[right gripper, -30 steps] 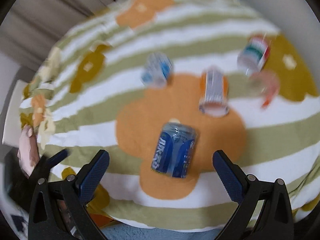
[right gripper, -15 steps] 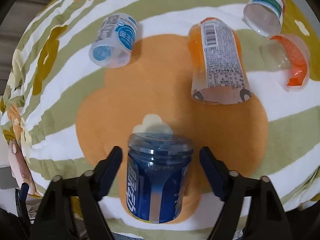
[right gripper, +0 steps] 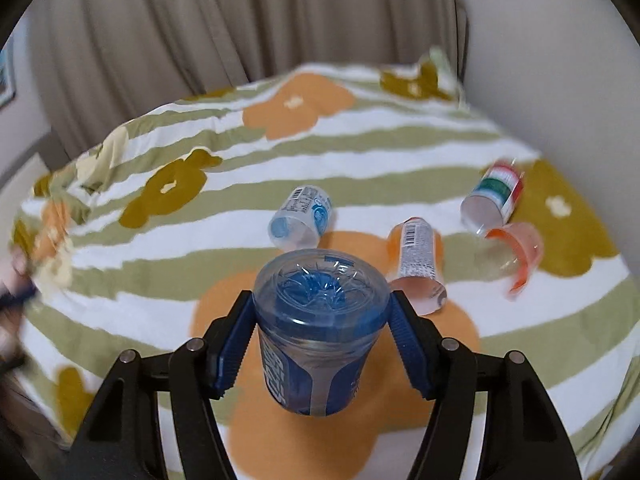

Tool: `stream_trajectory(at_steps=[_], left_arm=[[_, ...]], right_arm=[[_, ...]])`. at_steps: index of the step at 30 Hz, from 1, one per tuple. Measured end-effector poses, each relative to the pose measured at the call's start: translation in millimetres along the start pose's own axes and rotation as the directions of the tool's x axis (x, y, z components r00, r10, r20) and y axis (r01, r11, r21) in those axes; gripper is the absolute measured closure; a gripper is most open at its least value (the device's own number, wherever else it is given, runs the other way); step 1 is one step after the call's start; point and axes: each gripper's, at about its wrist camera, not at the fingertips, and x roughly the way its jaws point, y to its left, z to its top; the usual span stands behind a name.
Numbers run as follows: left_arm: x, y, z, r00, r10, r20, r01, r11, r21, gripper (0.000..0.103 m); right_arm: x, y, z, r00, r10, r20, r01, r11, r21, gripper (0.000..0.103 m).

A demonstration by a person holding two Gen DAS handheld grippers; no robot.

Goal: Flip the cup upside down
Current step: 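Lift and turn the blue cup with the right tool, stand it on the bed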

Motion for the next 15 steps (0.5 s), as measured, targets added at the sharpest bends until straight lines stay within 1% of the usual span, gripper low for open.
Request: stream_trajectory(at_steps=[2, 3, 5, 8, 11, 13, 15], left_arm=[[-4.8, -0.3, 0.3, 1.000, 0.008, 0.008, -0.007, 1.000, -0.011, 0.000], [-6.4, -1.2, 0.0, 1.000, 0.015, 0.011, -0.015, 1.000, -0.010, 0.000], [-6.9, -4.4, -0.7, 1.000, 0.025, 0.008, -0.025, 1.000, 0.004, 0.000], [-4.4, -11.5, -2.4, 0.999, 0.037, -0.003, -0.036, 0.999, 0.026, 0.000], [-0.4, -17.0, -2.7, 0.999, 0.029, -0.013, -0.028, 0.999, 0.035, 0.000], [1.1, -19.5, -1.9, 1.000, 0.025, -0.014, -0.025, 0.999, 0.039, 0.000], [1.9, -22.2, -1.2, 0.999, 0.030, -0.011, -0.030, 0.999, 0.042, 0.000]], right_arm=[[2.0, 11.1, -17.0, 0.997, -0.063, 0.049, 0.067, 0.994, -0.084, 0.041], [1.1, 13.8, -22.2, 0.995, -0.072, 0.068, 0.079, 0.992, -0.103, 0.041], [0.5, 17.9, -34.4, 0.989, -0.084, 0.122, 0.100, 0.987, -0.127, 0.041], [-0.2, 19.6, -40.9, 0.978, -0.111, 0.179, 0.135, 0.982, -0.129, 0.041], [3.5, 15.2, -41.6, 0.974, -0.115, 0.193, 0.135, 0.986, -0.094, 0.041], [5.7, 11.3, -45.1, 0.978, -0.105, 0.182, 0.119, 0.990, -0.071, 0.041], [4.9, 12.7, -50.8, 0.979, -0.106, 0.173, 0.120, 0.990, -0.071, 0.041]])
